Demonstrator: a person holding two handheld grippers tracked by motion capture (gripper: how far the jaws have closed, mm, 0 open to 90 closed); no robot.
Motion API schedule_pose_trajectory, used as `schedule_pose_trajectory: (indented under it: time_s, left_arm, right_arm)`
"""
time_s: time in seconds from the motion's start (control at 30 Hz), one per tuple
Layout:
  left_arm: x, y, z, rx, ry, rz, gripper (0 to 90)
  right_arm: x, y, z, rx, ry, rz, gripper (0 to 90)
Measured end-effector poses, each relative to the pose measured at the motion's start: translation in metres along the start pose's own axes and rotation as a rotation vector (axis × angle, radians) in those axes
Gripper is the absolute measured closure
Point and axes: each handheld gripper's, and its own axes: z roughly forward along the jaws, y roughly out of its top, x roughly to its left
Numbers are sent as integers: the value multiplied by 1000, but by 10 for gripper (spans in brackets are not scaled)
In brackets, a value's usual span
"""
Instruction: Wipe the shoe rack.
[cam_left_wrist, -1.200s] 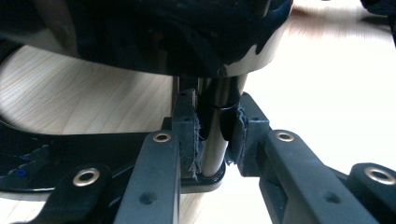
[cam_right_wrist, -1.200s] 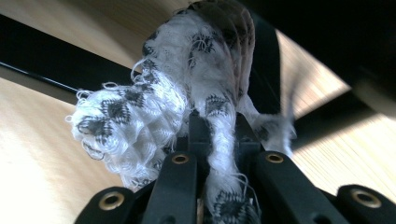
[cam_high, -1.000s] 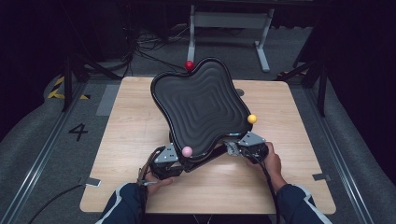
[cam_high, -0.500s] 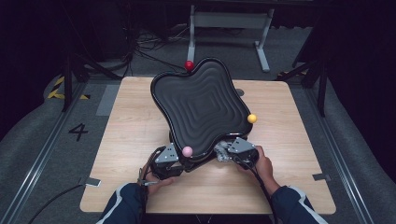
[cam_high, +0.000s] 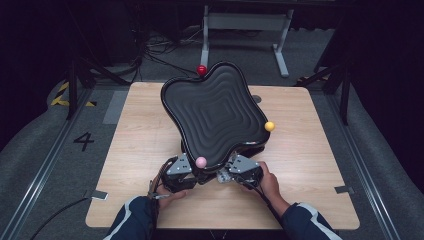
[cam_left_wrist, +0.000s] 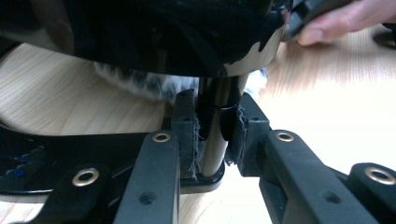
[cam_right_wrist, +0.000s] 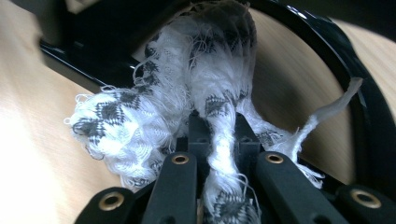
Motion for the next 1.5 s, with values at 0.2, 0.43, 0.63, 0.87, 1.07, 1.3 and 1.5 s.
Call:
schedule_pose_trajectory:
  time_s: [0.2, 0.43, 0.63, 0.87, 1.07, 1.3, 1.5]
  left_arm:
    - [0, 0, 0, -1, -1, 1, 742]
    - [0, 0, 0, 1, -1, 5, 743]
    - [0, 0, 0, 2, 1, 2, 743]
    - [-1, 0, 0, 1, 3, 3, 743]
    - [0, 0, 0, 2, 1, 7, 742]
    - [0, 0, 1, 0, 1, 4, 742]
    - [0, 0, 1, 2, -1, 4, 742]
  right_arm:
    - [7, 4, 1, -3, 4, -31, 821]
    - [-25, -15, -4, 44, -83, 29, 821]
    - [-54, -33, -10, 87, -158, 107, 821]
    - [-74, -48, -16, 114, -189, 163, 821]
    - [-76, -53, -19, 120, -171, 172, 821]
    - [-61, -46, -17, 109, -134, 131, 821]
    - [-42, -34, -14, 90, -91, 86, 821]
